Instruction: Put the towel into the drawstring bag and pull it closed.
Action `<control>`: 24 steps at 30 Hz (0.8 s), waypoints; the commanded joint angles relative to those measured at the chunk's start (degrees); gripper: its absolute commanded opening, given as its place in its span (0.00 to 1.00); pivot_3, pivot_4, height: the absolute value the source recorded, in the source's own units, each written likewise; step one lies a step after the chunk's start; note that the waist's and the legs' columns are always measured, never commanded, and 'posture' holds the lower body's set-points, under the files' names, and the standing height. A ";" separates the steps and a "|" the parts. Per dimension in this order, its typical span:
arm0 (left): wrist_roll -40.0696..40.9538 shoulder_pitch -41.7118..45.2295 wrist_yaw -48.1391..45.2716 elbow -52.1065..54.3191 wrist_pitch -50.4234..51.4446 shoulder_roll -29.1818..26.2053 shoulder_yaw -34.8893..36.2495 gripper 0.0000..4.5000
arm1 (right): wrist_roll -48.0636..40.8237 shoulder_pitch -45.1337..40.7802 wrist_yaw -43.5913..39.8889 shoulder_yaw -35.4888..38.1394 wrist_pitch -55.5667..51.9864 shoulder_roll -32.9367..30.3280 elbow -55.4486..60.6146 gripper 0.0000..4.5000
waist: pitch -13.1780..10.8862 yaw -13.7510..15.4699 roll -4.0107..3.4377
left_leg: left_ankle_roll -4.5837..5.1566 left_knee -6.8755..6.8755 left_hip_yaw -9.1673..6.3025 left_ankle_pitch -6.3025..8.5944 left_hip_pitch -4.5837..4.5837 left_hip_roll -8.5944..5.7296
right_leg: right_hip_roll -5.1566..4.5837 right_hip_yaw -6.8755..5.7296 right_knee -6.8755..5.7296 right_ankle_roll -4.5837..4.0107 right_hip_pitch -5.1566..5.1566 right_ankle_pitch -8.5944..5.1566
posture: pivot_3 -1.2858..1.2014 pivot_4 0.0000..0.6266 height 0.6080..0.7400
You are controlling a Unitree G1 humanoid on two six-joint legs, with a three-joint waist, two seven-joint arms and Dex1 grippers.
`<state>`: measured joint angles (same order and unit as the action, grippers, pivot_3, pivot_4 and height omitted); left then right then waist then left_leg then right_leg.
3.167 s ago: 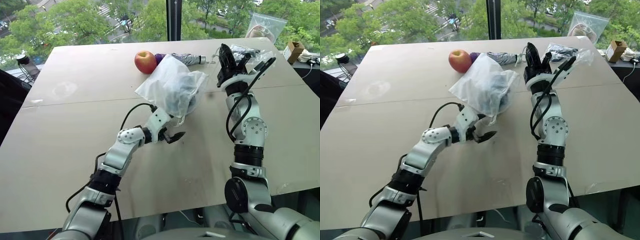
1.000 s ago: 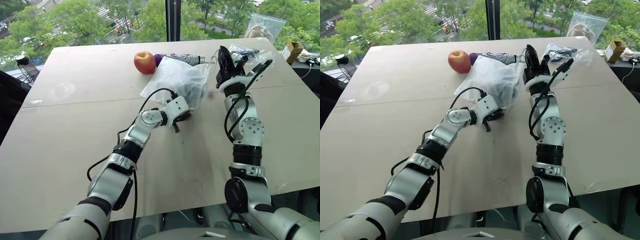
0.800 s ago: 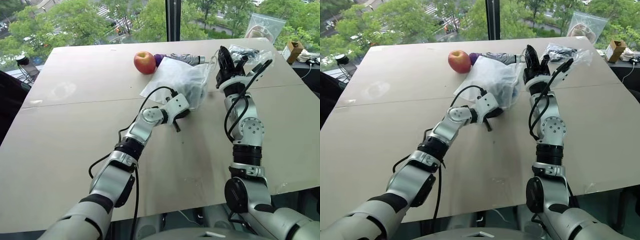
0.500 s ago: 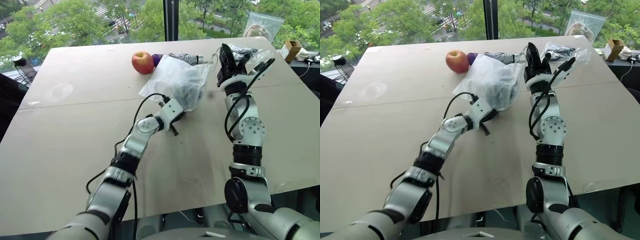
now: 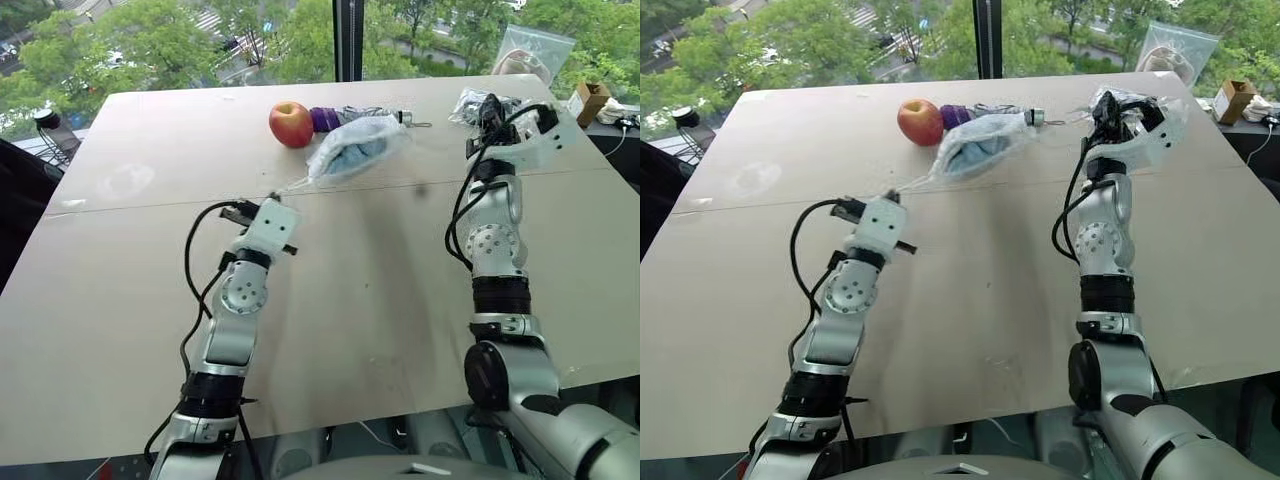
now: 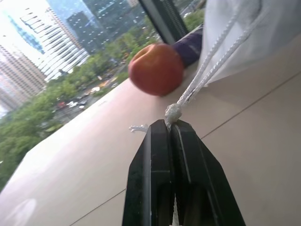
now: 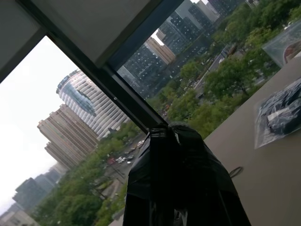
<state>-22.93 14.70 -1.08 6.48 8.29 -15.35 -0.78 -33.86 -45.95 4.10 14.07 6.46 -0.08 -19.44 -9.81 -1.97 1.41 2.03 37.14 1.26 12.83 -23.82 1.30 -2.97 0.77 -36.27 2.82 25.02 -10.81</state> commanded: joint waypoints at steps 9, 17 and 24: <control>-0.15 -0.07 13.63 0.88 7.81 2.11 11.65 0.01 | 21.00 -0.76 21.80 5.17 7.99 -5.18 -5.89 0.00 | 0.00 -0.03 0.01 | 0.00 0.00 0.04 0.00 -0.01 0.00 | -0.06 0.07 0.01 0.00 0.02 0.00 | 0.52 0.24 1.00; 6.15 1.62 21.88 -0.34 11.09 5.41 21.08 0.01 | 23.72 0.49 32.40 8.92 6.28 -7.37 -7.52 0.00 | 0.01 -0.17 0.02 | 0.00 0.00 0.04 0.00 0.00 -0.01 | -0.06 0.08 0.01 0.00 0.01 0.01 | 0.52 0.24 1.00; 12.27 3.42 21.70 -3.63 9.17 4.96 22.70 0.01 | 19.12 -0.43 29.97 8.81 5.86 -6.24 -8.33 0.00 | 0.01 -0.18 0.03 | 0.00 0.02 0.02 0.00 -0.01 -0.02 | -0.02 0.06 0.01 0.00 0.00 0.01 | 0.52 0.24 1.00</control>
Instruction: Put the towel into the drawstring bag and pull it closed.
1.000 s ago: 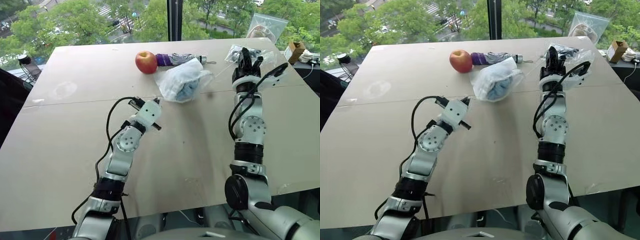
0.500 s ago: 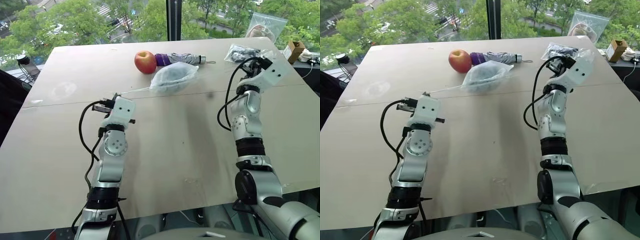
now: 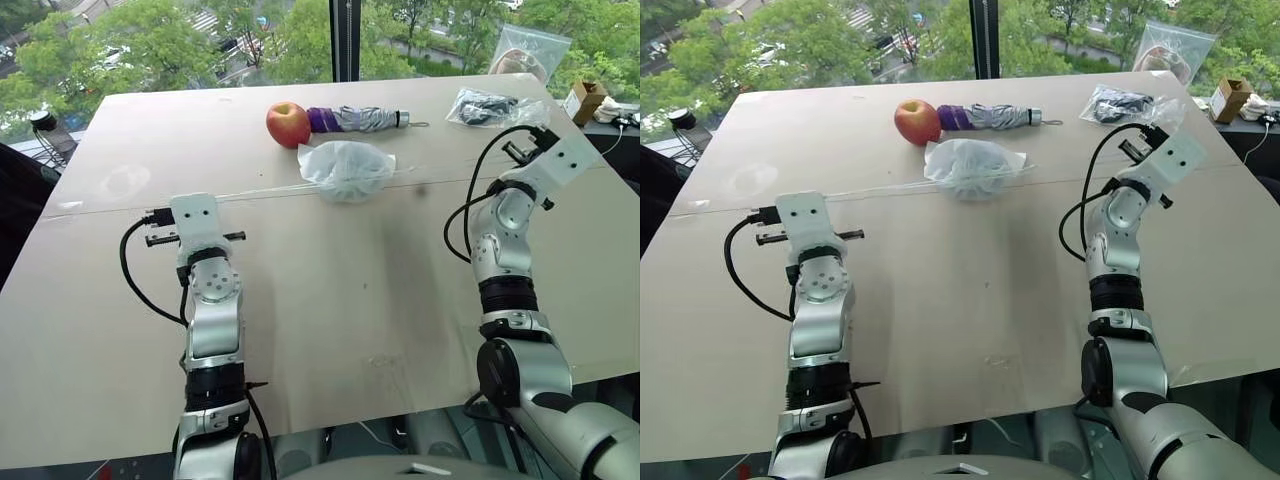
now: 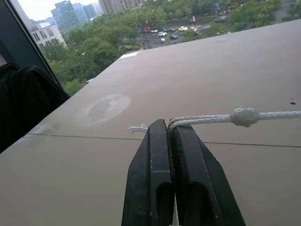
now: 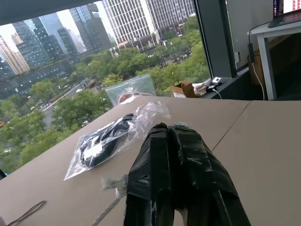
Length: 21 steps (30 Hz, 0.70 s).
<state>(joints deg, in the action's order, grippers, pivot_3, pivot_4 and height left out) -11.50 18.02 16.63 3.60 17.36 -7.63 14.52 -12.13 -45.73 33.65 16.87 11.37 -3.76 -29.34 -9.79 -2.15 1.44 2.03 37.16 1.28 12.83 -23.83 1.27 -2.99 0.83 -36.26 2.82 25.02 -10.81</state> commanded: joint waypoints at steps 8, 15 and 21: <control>16.28 1.21 -27.20 -2.12 -6.50 -10.78 -1.90 0.00 | -22.88 3.23 -56.68 -6.55 -21.96 -11.07 10.98 0.07 | -0.02 -0.01 -0.03 | 0.00 0.02 0.02 0.00 -0.04 0.01 | 0.08 -0.12 0.08 0.00 -0.05 0.00 | 0.52 0.24 1.00; 24.05 -5.32 -51.61 3.17 0.52 -24.41 -7.26 0.46 | -15.52 19.66 -90.16 -23.40 -32.91 -35.31 19.82 0.59 | 0.00 0.88 0.00 | -0.01 -0.04 -0.04 0.02 -0.04 0.02 | 0.08 -0.42 0.38 -0.02 -0.25 -0.03 | 0.52 0.24 1.00; 30.62 -19.13 -59.67 10.29 6.28 -30.43 -3.80 0.90 | -15.23 21.68 -94.14 -17.66 -25.26 -36.09 14.78 0.59 | -0.12 0.23 -0.02 | 0.03 0.19 0.01 0.03 0.14 0.10 | 0.18 -0.11 0.39 -0.10 -0.26 -0.23 | 0.52 0.24 1.00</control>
<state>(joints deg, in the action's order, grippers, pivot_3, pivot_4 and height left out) 17.54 1.33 -41.53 10.53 23.86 -36.88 8.44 -26.55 -23.45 -59.57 -4.62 -16.50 -40.14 -14.10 -9.92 -1.92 1.41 2.06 37.36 1.29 12.86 -23.66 1.42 -2.81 0.73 -35.89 2.71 24.73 -11.04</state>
